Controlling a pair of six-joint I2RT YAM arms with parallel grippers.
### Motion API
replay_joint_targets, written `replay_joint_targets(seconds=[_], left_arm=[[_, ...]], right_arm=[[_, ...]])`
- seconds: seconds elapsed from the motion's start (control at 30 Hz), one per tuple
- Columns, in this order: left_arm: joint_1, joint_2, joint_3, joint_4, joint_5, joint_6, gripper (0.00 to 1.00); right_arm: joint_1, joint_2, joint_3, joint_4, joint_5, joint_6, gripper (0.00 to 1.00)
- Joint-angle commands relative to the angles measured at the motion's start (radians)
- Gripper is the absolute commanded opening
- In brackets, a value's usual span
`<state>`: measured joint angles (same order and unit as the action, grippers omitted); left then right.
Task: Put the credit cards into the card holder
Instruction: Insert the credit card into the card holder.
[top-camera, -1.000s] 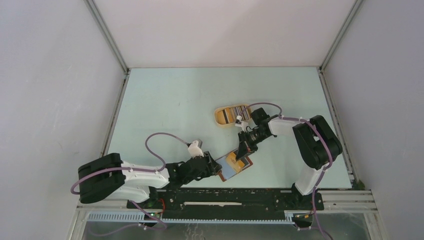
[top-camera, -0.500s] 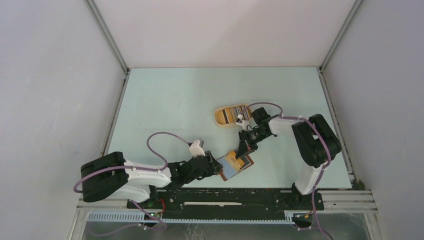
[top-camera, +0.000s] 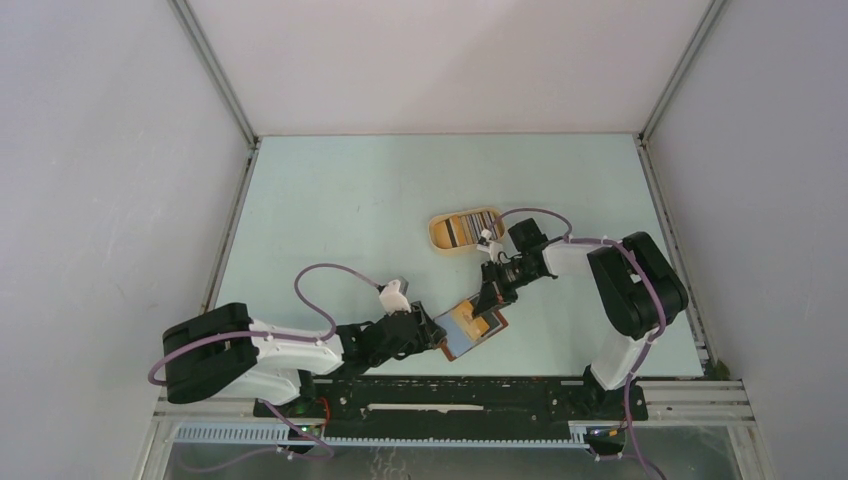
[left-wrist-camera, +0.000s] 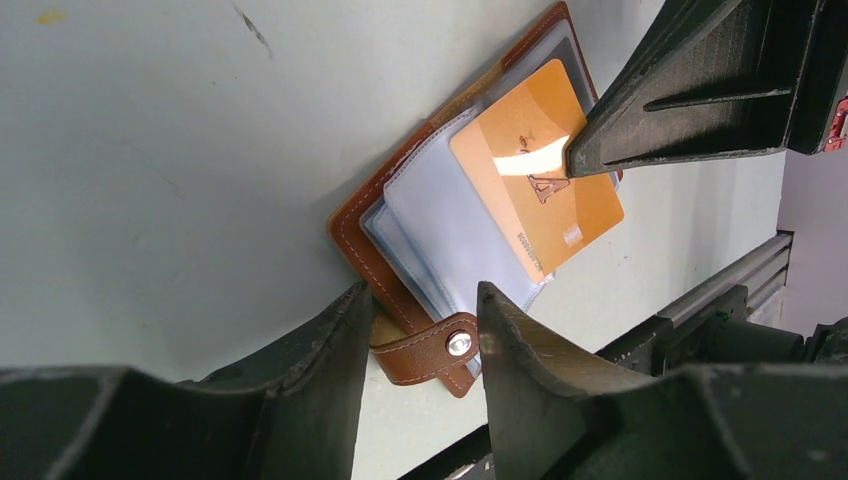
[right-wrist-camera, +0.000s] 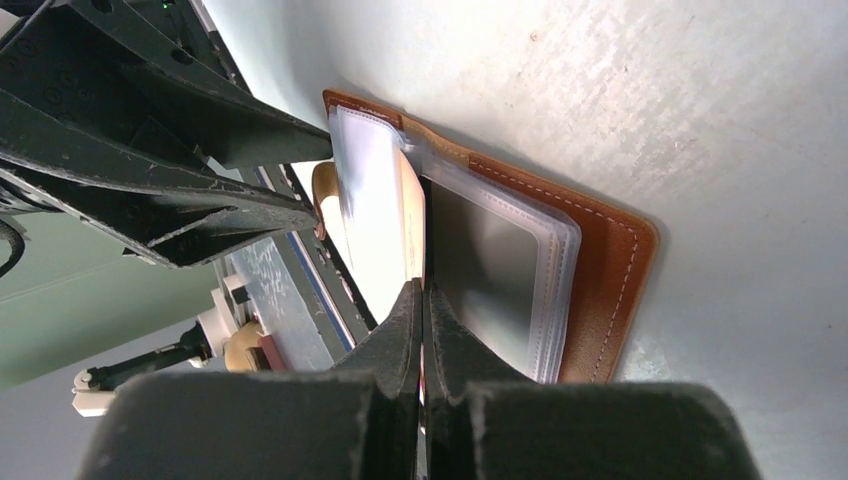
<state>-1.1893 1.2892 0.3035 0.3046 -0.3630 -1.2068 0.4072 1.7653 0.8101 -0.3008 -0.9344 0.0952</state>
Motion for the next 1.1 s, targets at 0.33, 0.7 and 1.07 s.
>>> replay_joint_targets(seconds=[0.33, 0.7, 1.07], left_arm=[[-0.006, 0.019, 0.004, -0.095, -0.006, 0.003, 0.49], [-0.006, 0.021, 0.004, -0.091, -0.004, 0.003, 0.49], [-0.006, 0.024, 0.007, -0.091, -0.001, 0.007, 0.49]], right_arm=[[0.022, -0.019, -0.007, 0.054, 0.029, 0.035, 0.05], [0.07, -0.019, 0.056, -0.042, 0.059, -0.022, 0.3], [0.132, -0.104, 0.131, -0.151, 0.207, -0.106, 0.52]])
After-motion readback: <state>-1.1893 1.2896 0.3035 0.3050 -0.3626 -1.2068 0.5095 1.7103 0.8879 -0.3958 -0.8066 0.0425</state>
